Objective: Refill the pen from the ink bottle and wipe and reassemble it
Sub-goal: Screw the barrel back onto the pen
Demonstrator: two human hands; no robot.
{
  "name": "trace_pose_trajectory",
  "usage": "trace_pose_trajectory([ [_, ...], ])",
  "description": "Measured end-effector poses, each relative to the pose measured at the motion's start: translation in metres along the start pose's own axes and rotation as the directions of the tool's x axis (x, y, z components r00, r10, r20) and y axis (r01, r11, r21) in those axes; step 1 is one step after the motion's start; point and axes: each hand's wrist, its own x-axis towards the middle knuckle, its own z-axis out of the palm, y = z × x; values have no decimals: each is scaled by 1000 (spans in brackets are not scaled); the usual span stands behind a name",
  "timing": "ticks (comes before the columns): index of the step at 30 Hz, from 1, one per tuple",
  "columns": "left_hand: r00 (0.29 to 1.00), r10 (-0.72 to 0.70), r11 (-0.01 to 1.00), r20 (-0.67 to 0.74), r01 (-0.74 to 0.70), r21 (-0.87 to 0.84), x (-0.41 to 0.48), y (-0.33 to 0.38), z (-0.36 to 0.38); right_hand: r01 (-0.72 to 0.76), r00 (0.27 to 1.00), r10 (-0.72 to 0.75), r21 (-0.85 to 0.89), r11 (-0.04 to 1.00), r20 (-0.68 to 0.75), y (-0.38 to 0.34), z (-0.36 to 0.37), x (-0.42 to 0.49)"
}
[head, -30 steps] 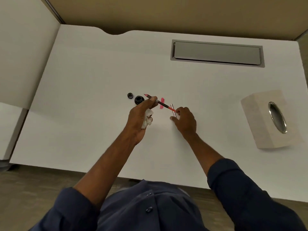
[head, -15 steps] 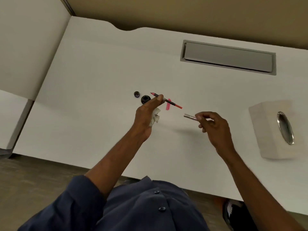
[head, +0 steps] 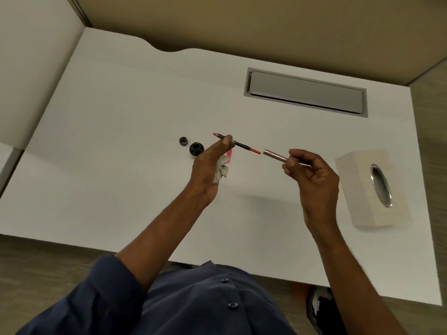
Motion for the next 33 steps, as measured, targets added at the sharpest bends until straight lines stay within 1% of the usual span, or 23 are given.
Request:
trace_pose_trajectory([
  [7,998,47,998,-29,-48,-31,-3,2,-1,-25,999,24,15,1000,41,-2,7,1],
  [12,998,54,997,-31,-55,-50,-4,0,1,-44,999,43,38,998,27,-1,6,-2],
  [18,998,52,999,-39,-52,-9,-10,-5,8,-60,998,60,48,997,12,0,10,-7],
  [23,998,52,996,30,-54,70,-14,-13,16,-66,996,63,57,996,58,-3,22,-13],
  [26,998,48,996,46,-51,77,-17,-14,19,-70,996,65,78,995,65,-5,23,-16],
  [30,998,44,996,43,-48,76,-18,-14,19,-62,997,58,100,993,43,-5,22,-17],
  [33,997,42,996,64,-46,72,-19,-16,18,-97,995,100,130,987,-17,-6,21,-17],
])
